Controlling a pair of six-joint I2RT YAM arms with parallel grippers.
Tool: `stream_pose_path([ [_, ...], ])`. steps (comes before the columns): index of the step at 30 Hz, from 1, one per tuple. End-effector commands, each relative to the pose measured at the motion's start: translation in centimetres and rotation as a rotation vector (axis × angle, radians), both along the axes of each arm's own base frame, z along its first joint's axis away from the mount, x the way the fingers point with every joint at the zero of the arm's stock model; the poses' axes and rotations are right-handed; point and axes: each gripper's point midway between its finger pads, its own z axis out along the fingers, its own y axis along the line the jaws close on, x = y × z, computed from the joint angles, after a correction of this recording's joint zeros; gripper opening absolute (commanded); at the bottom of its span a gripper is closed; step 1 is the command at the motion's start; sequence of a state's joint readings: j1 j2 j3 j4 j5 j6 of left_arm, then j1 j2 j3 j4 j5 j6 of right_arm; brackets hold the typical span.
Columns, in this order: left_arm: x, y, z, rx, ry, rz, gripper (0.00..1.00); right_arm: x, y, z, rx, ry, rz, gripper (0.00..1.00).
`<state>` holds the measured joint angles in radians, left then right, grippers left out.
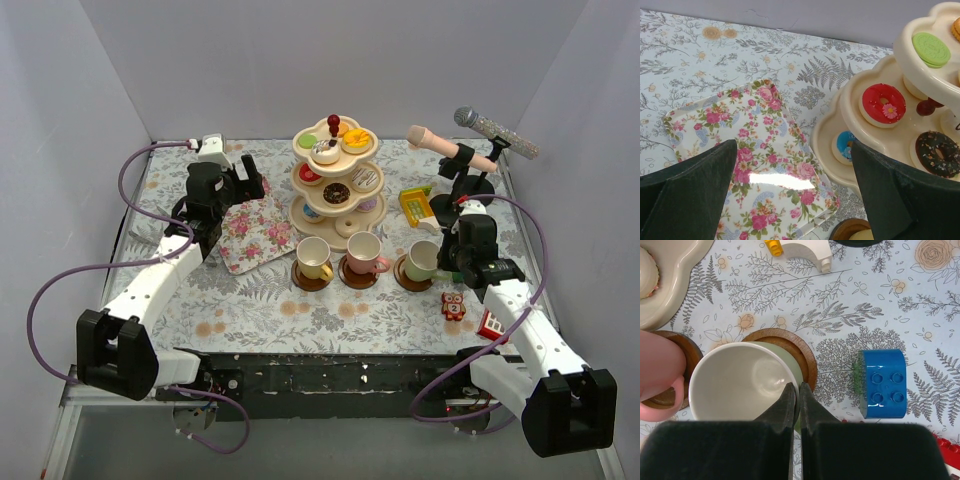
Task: Serve the afternoon tea
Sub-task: Place the cup on the coaster.
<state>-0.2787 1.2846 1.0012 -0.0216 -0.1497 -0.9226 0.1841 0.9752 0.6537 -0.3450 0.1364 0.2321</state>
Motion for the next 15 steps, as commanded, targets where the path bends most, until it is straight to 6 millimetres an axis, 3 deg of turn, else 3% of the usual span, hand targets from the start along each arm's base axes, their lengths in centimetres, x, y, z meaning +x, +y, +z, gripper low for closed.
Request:
stream_pose_path([
  [1, -0.02, 0.03, 0.35, 0.006, -0.016, -0.006, 0.98, 1.56, 0.4, 1.99, 0.021, -0.089, 0.009, 0.01],
  [15, 0.1, -0.02, 0.12, 0.005, -0.008, -0.01, 0.98, 1.49, 0.05, 1.49, -0.013, -0.062, 0.017, 0.01],
])
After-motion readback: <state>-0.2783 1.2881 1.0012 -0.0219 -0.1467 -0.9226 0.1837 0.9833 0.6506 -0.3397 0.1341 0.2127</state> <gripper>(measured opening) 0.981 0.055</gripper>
